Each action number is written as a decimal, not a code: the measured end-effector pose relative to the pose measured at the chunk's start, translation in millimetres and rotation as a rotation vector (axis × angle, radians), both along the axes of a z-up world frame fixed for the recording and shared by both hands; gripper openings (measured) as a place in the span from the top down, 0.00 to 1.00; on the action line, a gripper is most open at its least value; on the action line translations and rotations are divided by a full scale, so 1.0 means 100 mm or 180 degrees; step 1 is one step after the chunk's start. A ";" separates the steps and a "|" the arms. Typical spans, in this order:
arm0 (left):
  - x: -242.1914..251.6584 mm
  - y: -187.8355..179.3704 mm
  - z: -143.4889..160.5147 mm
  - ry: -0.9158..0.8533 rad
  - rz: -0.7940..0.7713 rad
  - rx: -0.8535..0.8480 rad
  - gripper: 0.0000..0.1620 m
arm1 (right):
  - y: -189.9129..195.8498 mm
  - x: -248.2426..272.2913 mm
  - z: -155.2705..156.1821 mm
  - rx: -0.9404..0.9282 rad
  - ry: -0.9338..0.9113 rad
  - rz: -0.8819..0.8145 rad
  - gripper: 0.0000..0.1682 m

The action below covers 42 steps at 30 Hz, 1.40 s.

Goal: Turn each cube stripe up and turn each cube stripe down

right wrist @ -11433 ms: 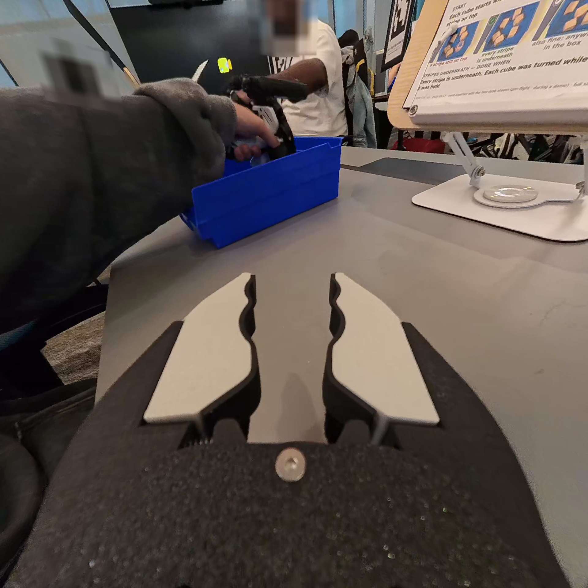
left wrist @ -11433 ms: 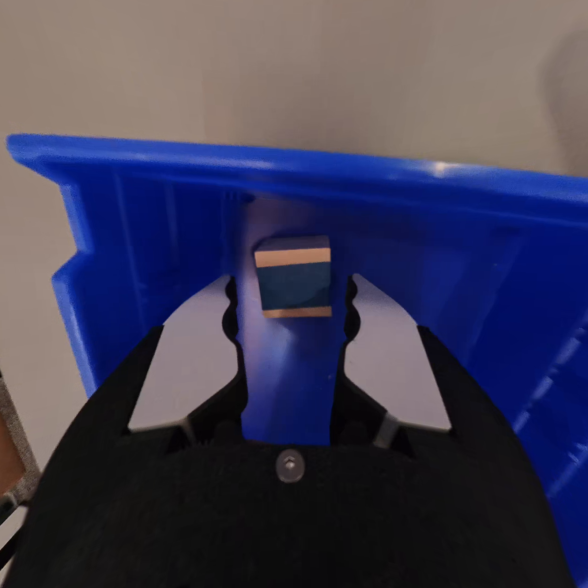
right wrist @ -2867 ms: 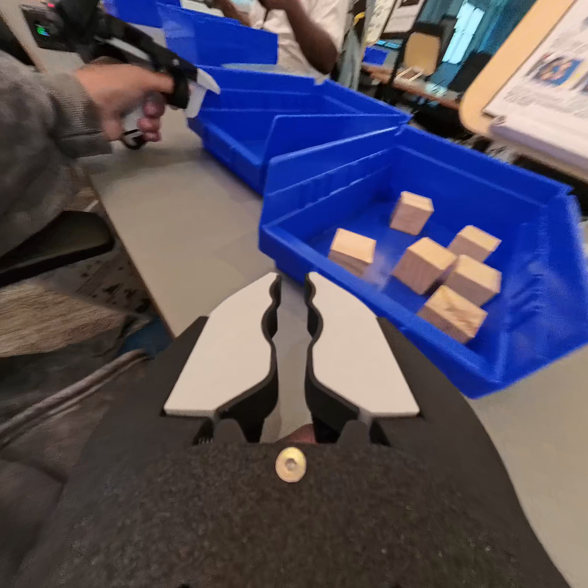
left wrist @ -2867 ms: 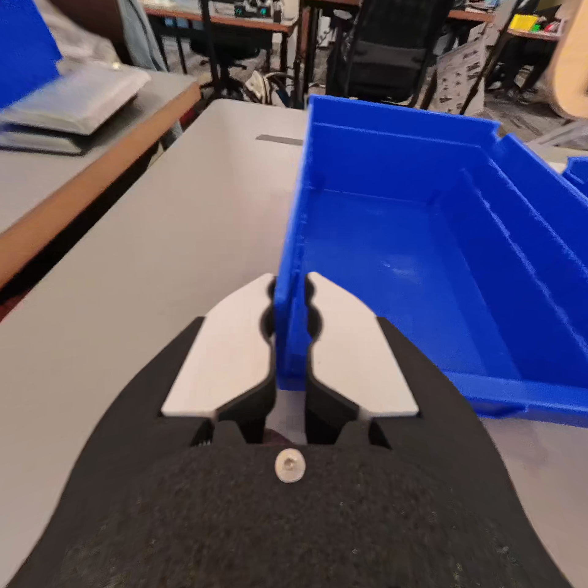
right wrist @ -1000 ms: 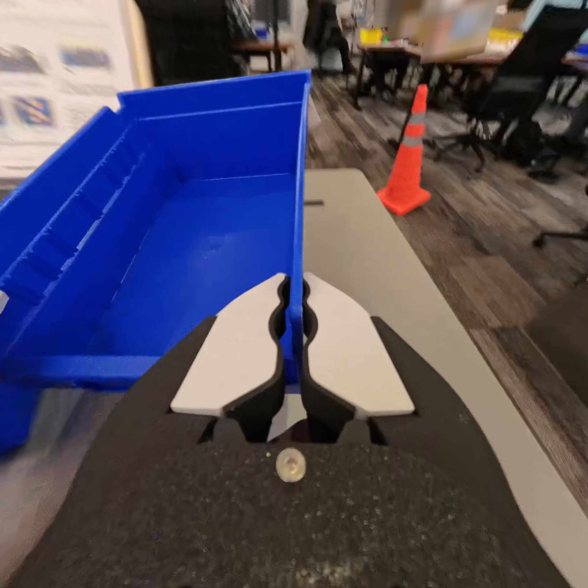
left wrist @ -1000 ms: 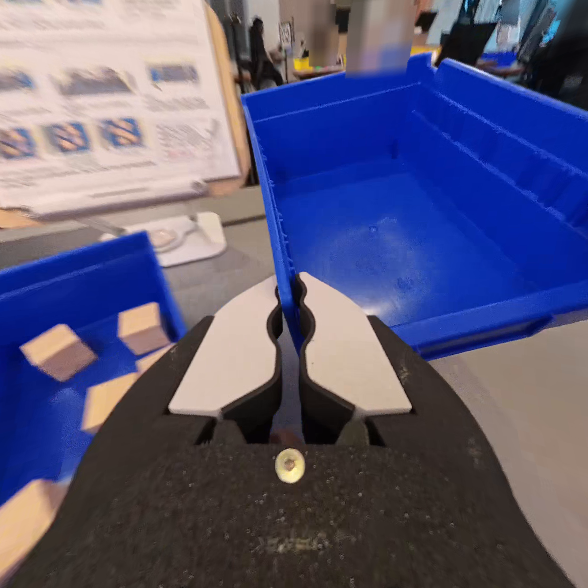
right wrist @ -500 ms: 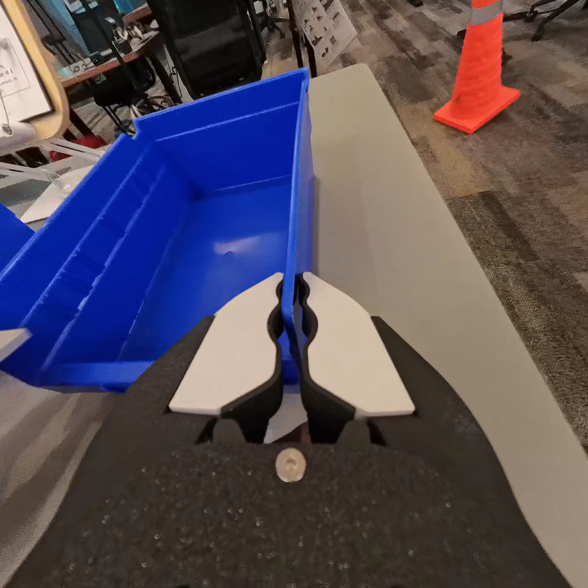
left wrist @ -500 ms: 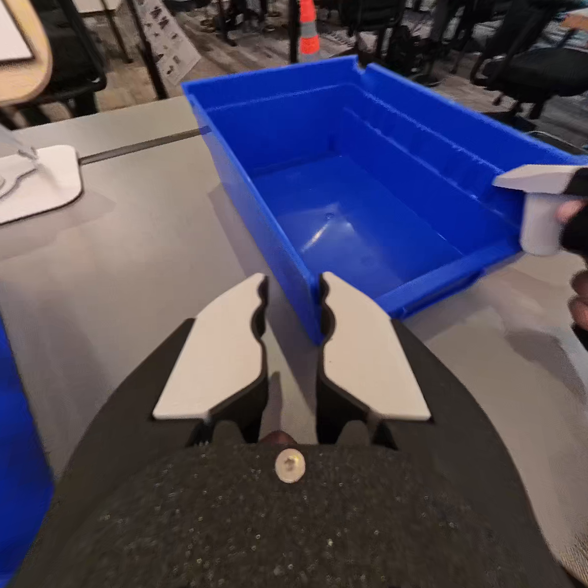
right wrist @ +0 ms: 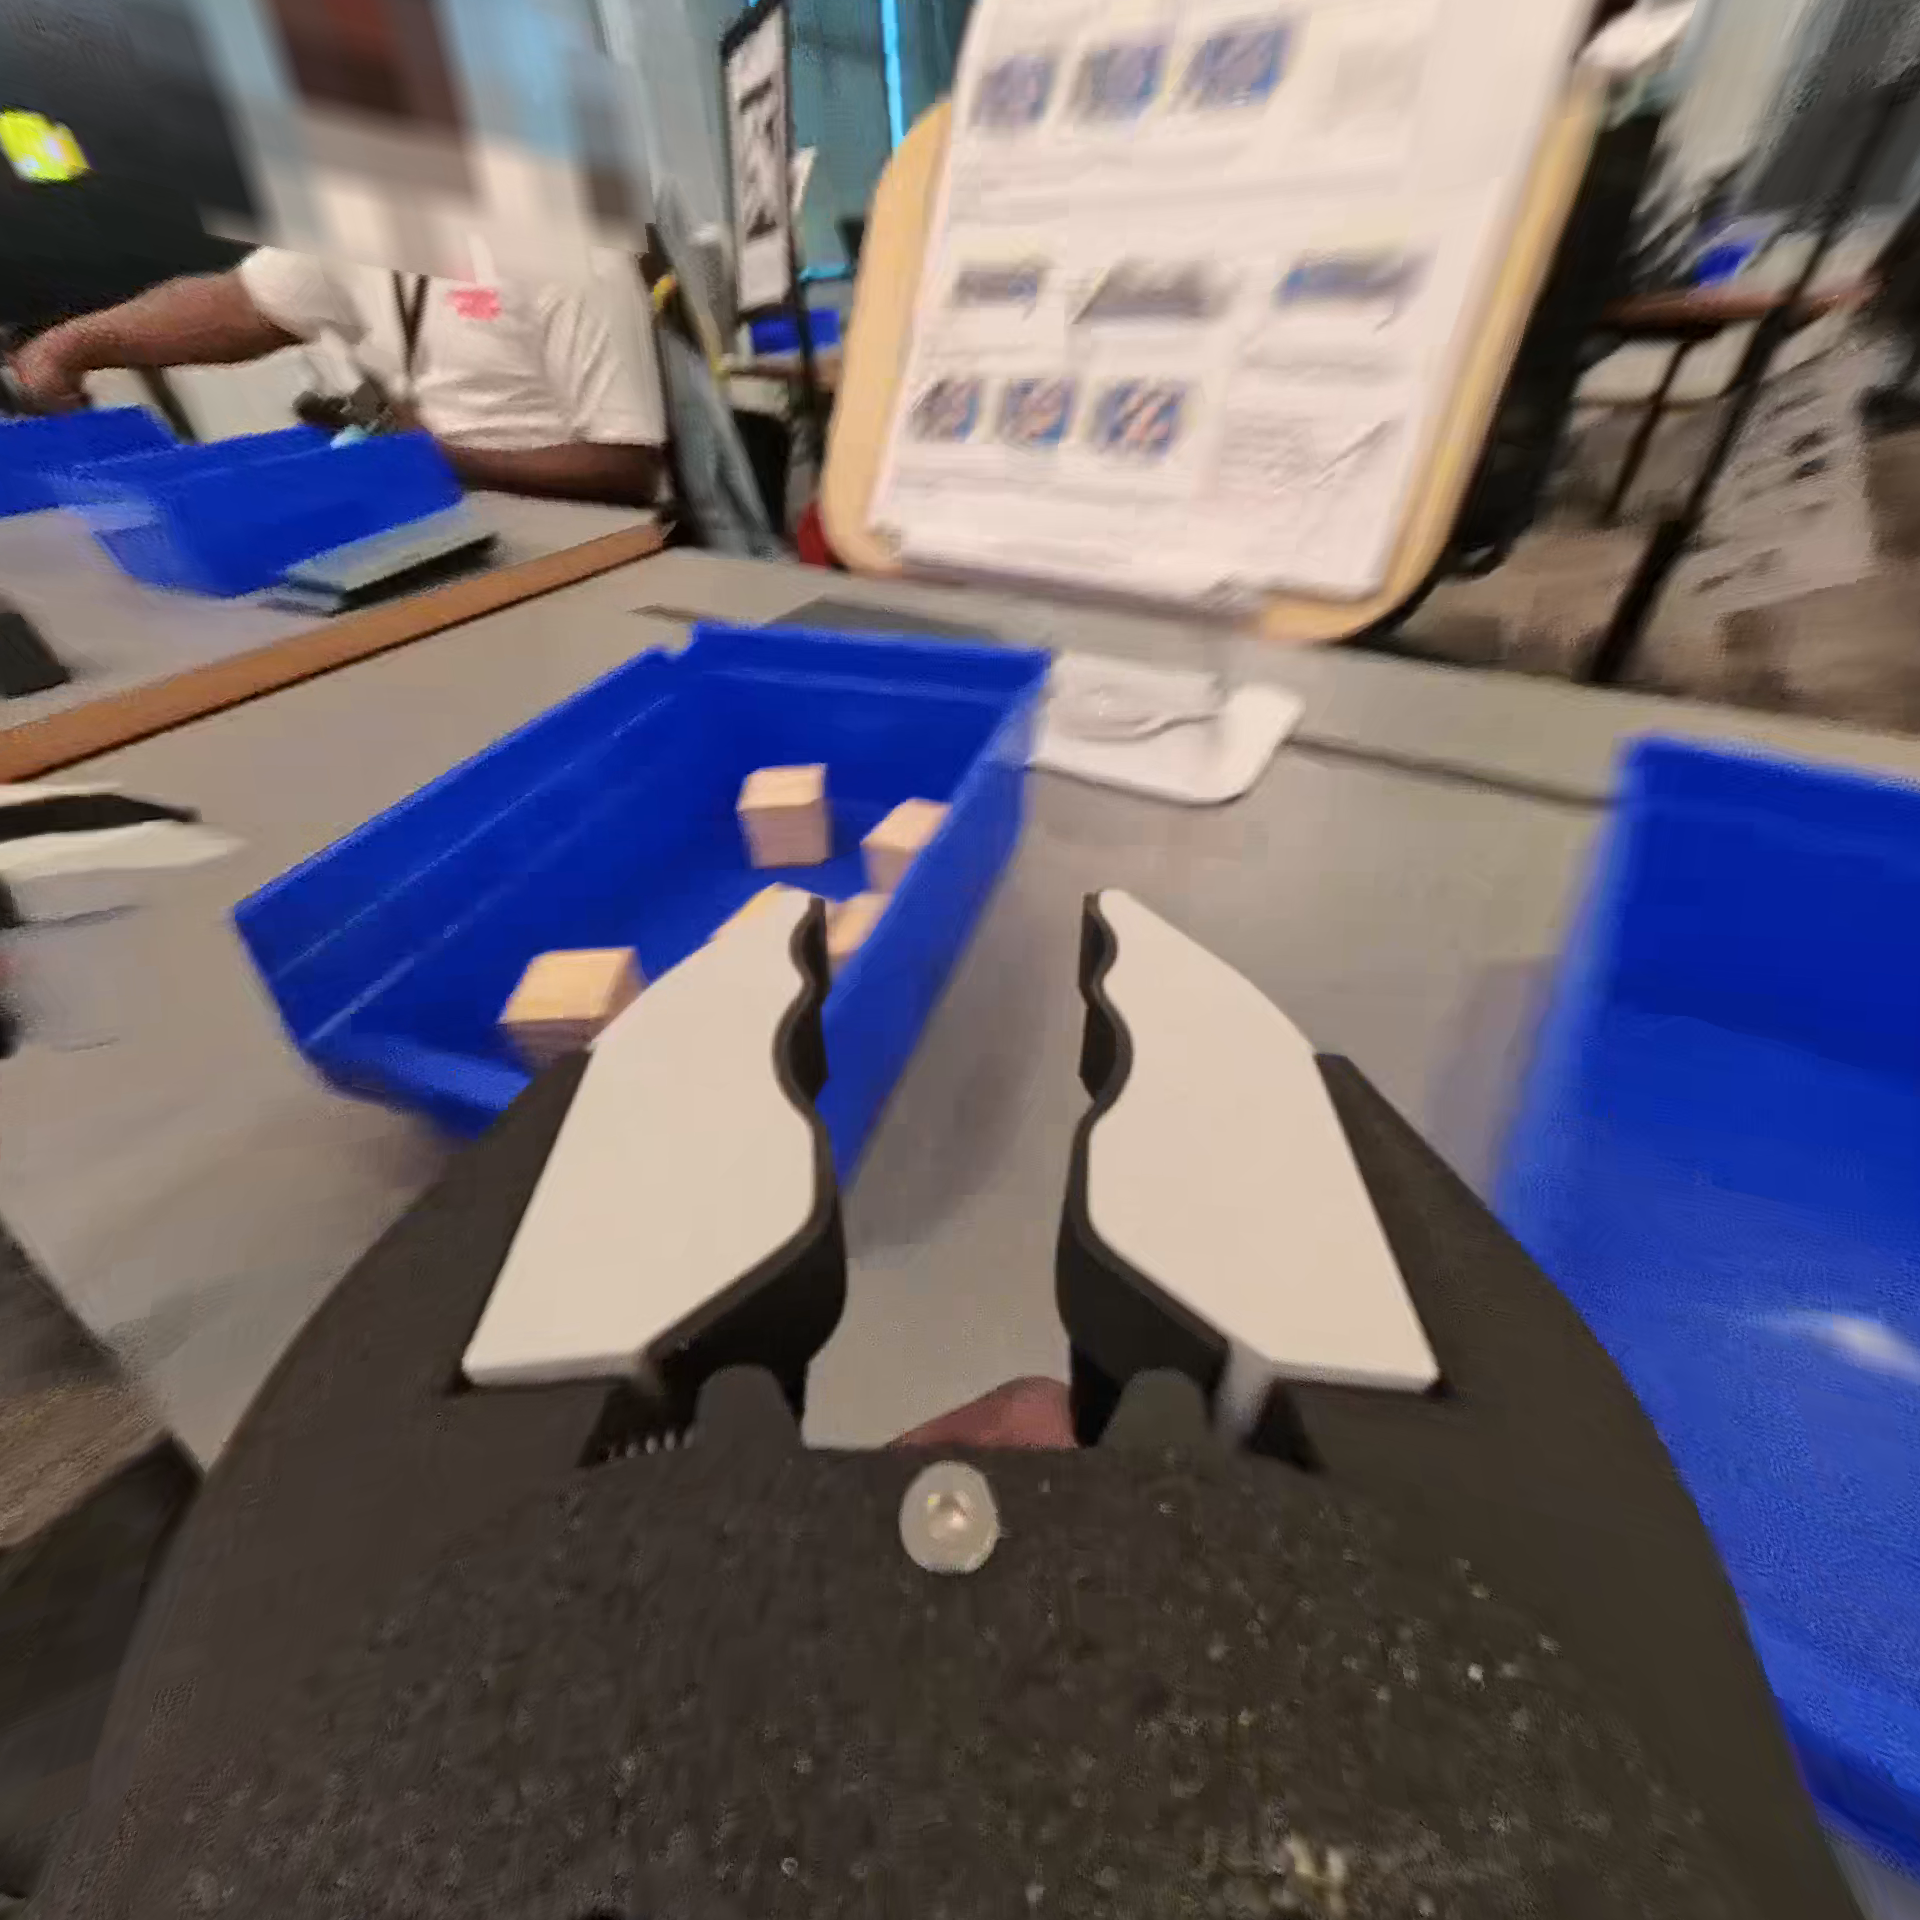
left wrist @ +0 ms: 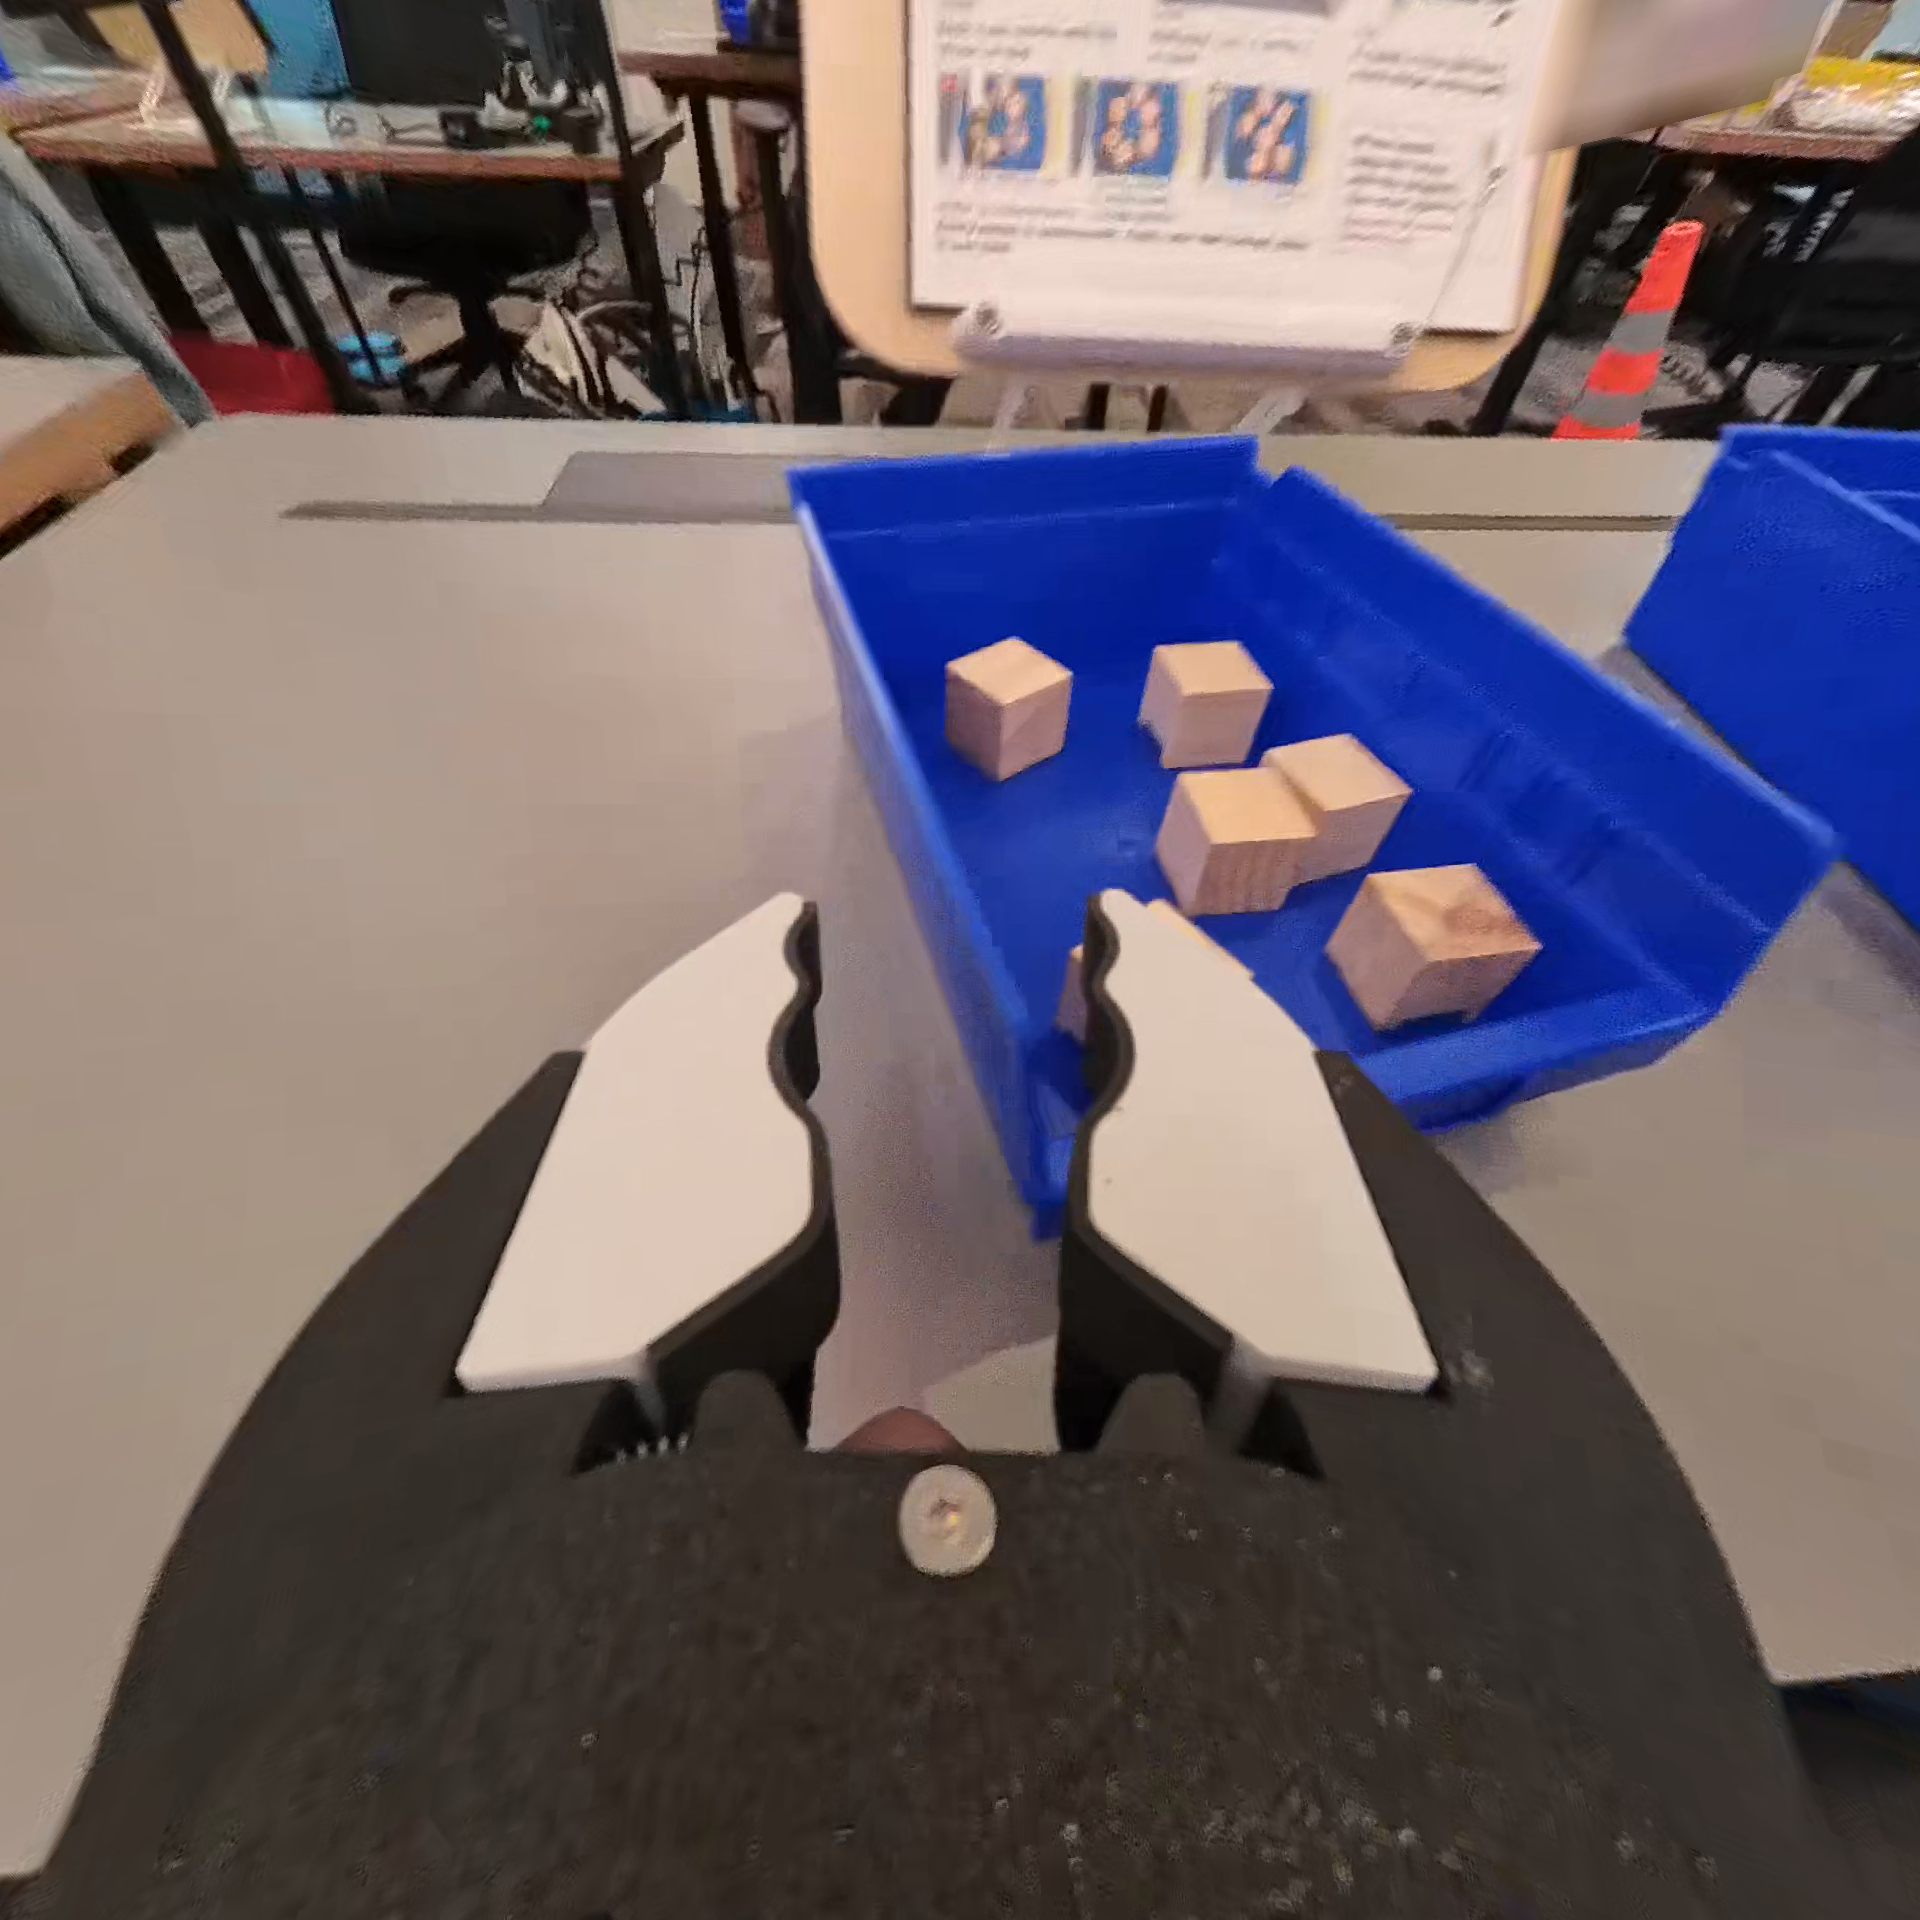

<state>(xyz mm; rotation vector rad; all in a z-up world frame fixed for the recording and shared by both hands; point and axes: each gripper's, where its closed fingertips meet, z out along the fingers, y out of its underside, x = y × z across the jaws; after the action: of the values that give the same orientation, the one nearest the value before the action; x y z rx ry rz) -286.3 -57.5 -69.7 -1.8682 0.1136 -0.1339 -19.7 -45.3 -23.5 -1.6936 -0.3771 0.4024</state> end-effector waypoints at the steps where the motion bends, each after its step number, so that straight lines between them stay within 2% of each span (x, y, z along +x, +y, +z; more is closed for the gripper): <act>1: -0.03 0.04 -0.06 -0.0003 0.0032 -0.0017 0.71 | 0.00 -0.26 -0.19 -0.0101 -0.0005 0.0005 0.72; 4: 0.01 0.20 -0.22 -0.0020 0.0033 -0.0121 0.72 | 0.09 -0.58 -0.64 -0.0174 -0.0303 -0.0402 0.72; 6: 0.09 0.29 -0.34 -0.0033 -0.0031 -0.0292 0.73 | 0.20 -0.53 -0.66 0.0028 -0.0496 -0.0822 0.76; 8: 0.16 0.36 -0.44 0.0051 -0.0143 -0.0359 0.83 | 0.29 -0.67 -0.74 -0.0060 -0.0458 -0.0711 0.77; 11: 0.15 0.44 -0.47 -0.0099 -0.0130 -0.0367 0.90 | 0.39 -0.70 -0.86 -0.0179 -0.0618 -0.0826 0.80; 13: 0.03 0.46 -0.46 -0.0019 0.0096 -0.0391 0.96 | 0.41 -0.67 -0.85 -0.0249 -0.0406 -0.0896 0.97; 14: -0.01 0.45 -0.46 0.0036 0.0154 -0.0390 0.97 | 0.39 -0.73 -0.84 -0.0256 -0.0332 -0.0810 0.98; 18: -0.27 0.35 -0.36 0.0215 0.0279 -0.0296 0.99 | 0.25 -0.97 -0.81 -0.0247 -0.0259 -0.0913 0.98; 22: -0.85 0.35 -0.15 0.0250 0.0433 -0.0155 0.99 | 0.24 -1.55 -0.67 -0.0131 -0.0189 -0.0821 0.98; 27: -1.83 0.66 0.01 0.0281 0.0500 -0.0225 0.99 | 0.46 -2.54 -0.53 -0.0112 -0.0316 -0.0586 0.97; 32: -2.56 1.12 -0.13 0.0195 0.0552 -0.0385 0.99 | 0.78 -3.31 -0.75 -0.0386 -0.0395 -0.0500 0.95; 37: -2.74 1.28 -0.40 0.0088 0.0267 -0.0406 0.99 | 0.90 -3.50 -0.84 -0.0340 -0.0398 -0.0528 0.94; 39: -2.75 1.28 -0.43 -0.0154 0.0199 -0.0273 0.99 | 0.91 -3.52 -0.84 -0.0272 -0.0326 -0.0446 0.93; 42: -2.78 1.25 -0.43 -0.0293 0.0222 -0.0262 0.97 | 0.86 -3.55 -0.85 -0.0305 -0.0474 -0.0052 0.90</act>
<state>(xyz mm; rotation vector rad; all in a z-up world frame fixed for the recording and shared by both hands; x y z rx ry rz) -564.2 67.8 -113.0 -1.9422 -0.0207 -0.1786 -374.6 40.6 -108.4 -1.8247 -0.4586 0.2867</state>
